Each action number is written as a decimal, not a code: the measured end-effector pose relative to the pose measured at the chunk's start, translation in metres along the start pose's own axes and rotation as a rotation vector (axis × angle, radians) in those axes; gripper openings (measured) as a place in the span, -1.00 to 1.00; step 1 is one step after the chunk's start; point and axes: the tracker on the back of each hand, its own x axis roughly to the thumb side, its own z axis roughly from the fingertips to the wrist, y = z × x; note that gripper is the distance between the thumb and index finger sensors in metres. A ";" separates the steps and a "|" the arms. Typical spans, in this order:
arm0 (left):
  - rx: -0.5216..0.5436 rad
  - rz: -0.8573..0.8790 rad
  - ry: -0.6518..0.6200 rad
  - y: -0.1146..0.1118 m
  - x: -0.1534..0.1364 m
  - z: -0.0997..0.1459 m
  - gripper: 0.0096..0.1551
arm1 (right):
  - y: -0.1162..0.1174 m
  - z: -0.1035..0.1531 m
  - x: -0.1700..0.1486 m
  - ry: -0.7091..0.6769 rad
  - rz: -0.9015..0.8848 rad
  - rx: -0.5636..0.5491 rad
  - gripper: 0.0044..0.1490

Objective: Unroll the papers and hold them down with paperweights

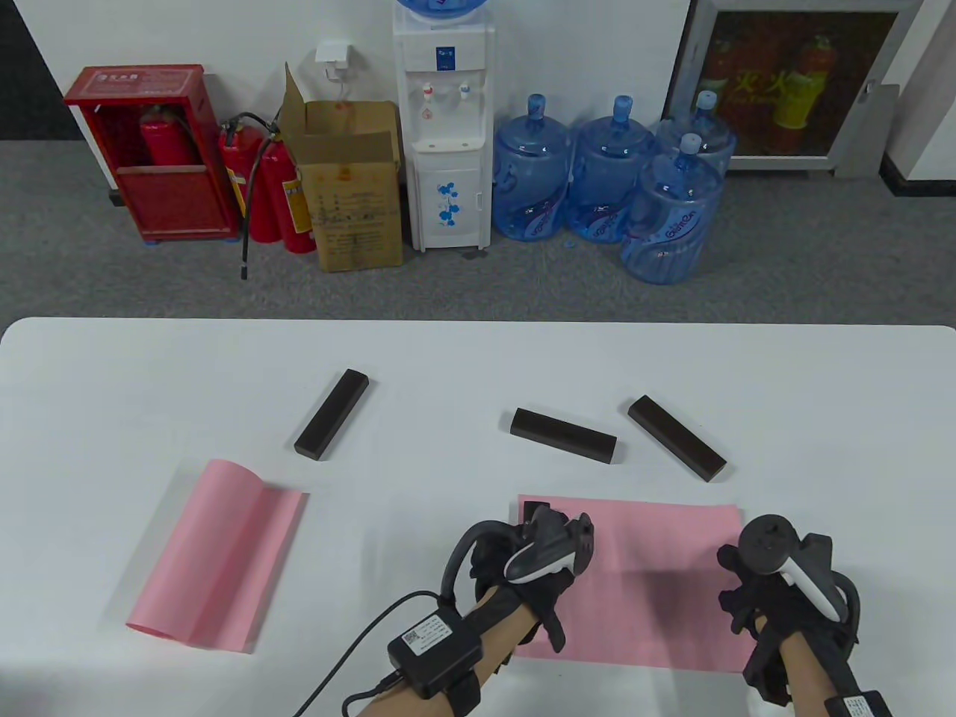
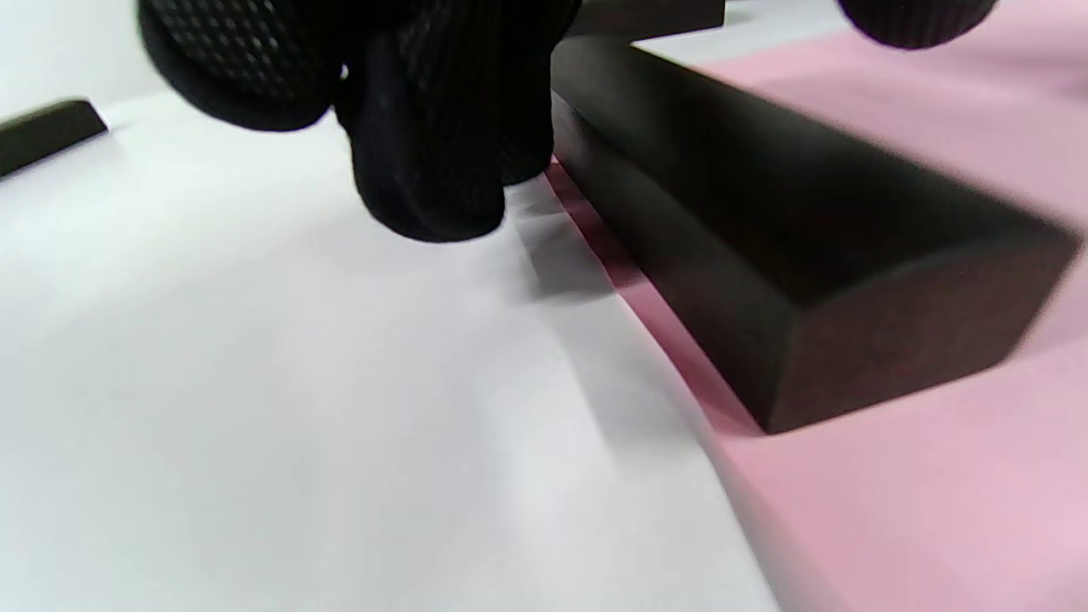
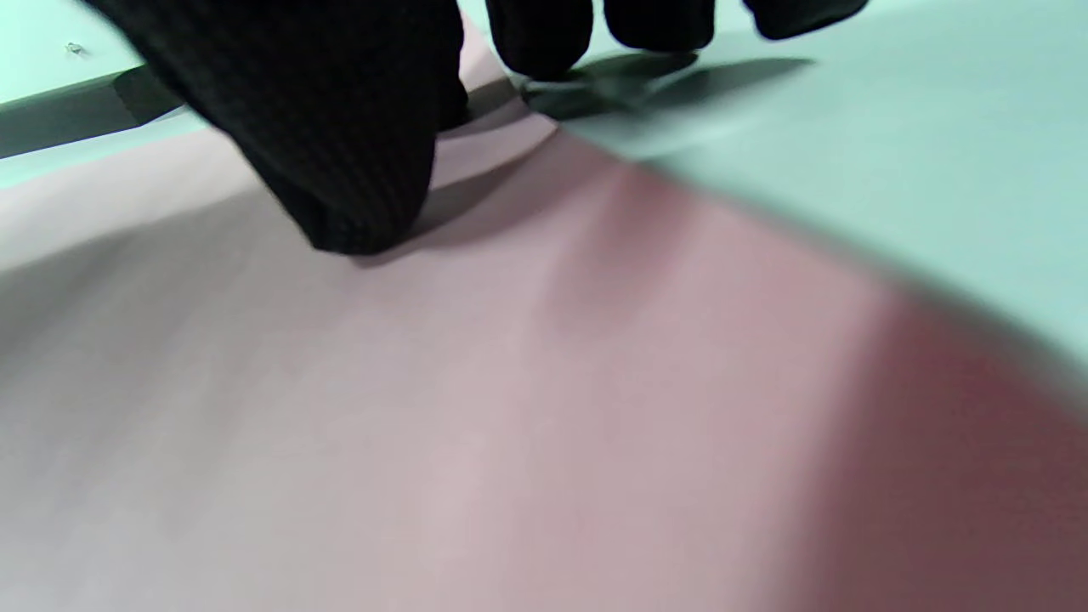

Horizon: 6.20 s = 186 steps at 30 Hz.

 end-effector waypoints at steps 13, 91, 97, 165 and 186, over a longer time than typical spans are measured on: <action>0.218 0.282 0.133 -0.038 -0.182 0.055 -0.13 | 0.000 0.000 -0.001 0.001 -0.010 0.002 -0.17; 0.226 0.289 0.078 -0.062 -0.209 0.070 -0.15 | -0.146 -0.030 0.129 0.065 0.167 -0.264 0.11; 0.220 0.293 0.071 -0.063 -0.208 0.069 -0.16 | -0.110 0.000 0.111 0.022 0.164 -0.203 0.14; 0.117 0.283 0.712 -0.056 -0.388 0.103 -0.26 | -0.013 0.017 0.051 -0.161 0.125 -0.390 0.11; -0.047 0.294 0.562 -0.086 -0.329 0.063 0.08 | -0.010 0.020 0.054 -0.179 0.165 -0.402 0.09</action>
